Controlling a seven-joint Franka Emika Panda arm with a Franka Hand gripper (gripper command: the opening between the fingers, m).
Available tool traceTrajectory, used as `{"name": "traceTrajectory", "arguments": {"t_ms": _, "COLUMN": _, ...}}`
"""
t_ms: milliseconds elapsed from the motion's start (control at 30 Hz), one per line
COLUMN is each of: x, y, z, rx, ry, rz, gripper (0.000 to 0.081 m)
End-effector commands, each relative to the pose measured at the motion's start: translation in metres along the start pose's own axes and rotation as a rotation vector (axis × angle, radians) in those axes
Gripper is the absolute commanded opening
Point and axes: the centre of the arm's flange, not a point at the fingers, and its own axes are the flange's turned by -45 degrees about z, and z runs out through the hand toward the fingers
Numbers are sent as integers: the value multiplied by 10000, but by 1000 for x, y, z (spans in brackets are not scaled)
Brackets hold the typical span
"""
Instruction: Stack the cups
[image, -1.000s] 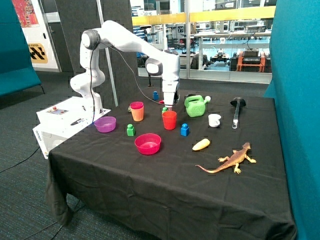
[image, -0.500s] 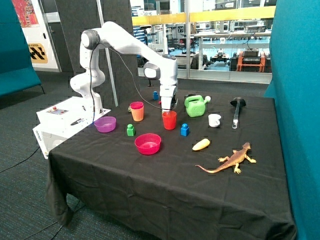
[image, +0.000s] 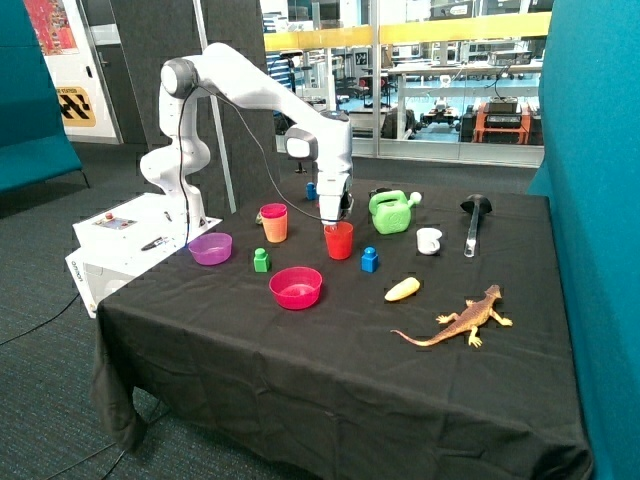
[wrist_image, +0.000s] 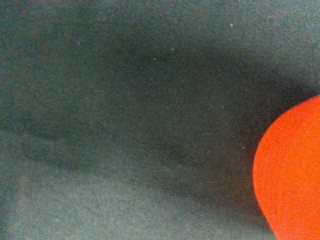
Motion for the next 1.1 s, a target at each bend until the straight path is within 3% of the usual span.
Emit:
{"name": "traceTrajectory", "arguments": {"t_ms": 0, "x": -1, "y": 2, "z": 2, "rx": 11, "ry": 10, "rz": 13, "gripper": 365}}
{"name": "traceTrajectory", "arguments": {"t_ms": 200, "x": 0, "y": 2, "z": 4, "rx": 11, "ry": 10, "rz": 47, "gripper": 322}}
{"name": "traceTrajectory", "arguments": {"t_ms": 267, "x": 0, "y": 1, "z": 5, "rx": 11, "ry": 10, "rz": 59, "gripper": 214}}
{"name": "traceTrajectory", "arguments": {"t_ms": 300, "x": 1, "y": 0, "z": 5, "rx": 11, "ry": 10, "rz": 89, "gripper": 107}}
{"name": "traceTrajectory", "arguments": {"t_ms": 333, "x": 1, "y": -1, "z": 5, "rx": 11, "ry": 10, "rz": 83, "gripper": 54}}
{"name": "traceTrajectory", "arguments": {"t_ms": 400, "x": 2, "y": -2, "z": 5, "rx": 11, "ry": 10, "rz": 66, "gripper": 13}}
{"name": "traceTrajectory", "arguments": {"t_ms": 1067, "x": -2, "y": -2, "z": 7, "rx": 11, "ry": 10, "rz": -22, "gripper": 0}}
